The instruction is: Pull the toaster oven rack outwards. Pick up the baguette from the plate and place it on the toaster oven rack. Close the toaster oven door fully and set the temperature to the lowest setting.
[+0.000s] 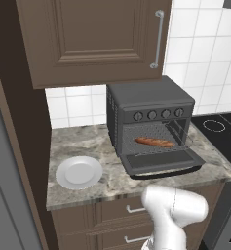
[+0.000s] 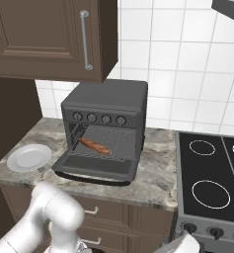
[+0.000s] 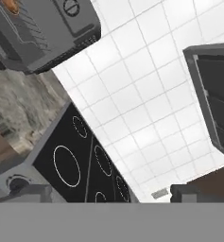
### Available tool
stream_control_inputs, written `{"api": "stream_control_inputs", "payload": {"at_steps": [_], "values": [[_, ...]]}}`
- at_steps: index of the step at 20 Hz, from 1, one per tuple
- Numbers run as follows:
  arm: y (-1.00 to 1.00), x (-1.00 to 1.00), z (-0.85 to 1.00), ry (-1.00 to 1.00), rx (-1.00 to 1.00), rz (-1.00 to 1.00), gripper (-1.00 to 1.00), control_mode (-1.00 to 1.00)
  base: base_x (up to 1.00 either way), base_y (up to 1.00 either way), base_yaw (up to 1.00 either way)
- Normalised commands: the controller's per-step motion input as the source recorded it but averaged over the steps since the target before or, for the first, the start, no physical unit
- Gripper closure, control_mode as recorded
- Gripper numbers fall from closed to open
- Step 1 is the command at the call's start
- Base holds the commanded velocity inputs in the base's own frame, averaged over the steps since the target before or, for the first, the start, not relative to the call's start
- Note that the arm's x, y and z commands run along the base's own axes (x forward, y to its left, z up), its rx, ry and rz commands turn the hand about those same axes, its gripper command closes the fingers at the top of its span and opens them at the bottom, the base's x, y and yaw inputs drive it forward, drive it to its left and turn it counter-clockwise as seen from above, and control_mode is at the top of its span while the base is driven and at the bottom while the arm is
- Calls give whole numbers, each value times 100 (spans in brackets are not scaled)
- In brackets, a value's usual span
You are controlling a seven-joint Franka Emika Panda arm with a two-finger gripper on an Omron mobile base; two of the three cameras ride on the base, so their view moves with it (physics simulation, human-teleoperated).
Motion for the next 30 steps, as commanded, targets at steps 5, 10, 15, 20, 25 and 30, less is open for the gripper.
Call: {"api": "stream_control_inputs", "payload": {"at_steps": [5, 10, 15, 20, 25, 30], "values": [[94, 9, 0, 20, -35, 7, -100, -100, 0, 0, 0], [92, 28, 0, 26, -44, 23, -100, -100, 0, 0, 0], [57, 48, 4, 28, -26, 23, -100, -100, 0, 0, 0], [15, 82, 8, 33, -9, 29, -100, -100, 0, 0, 0], [1, 76, 2, 35, -7, 34, -100, -100, 0, 0, 0], [0, 63, 0, 34, 0, 28, -100, -100, 0, 0, 0]]}}
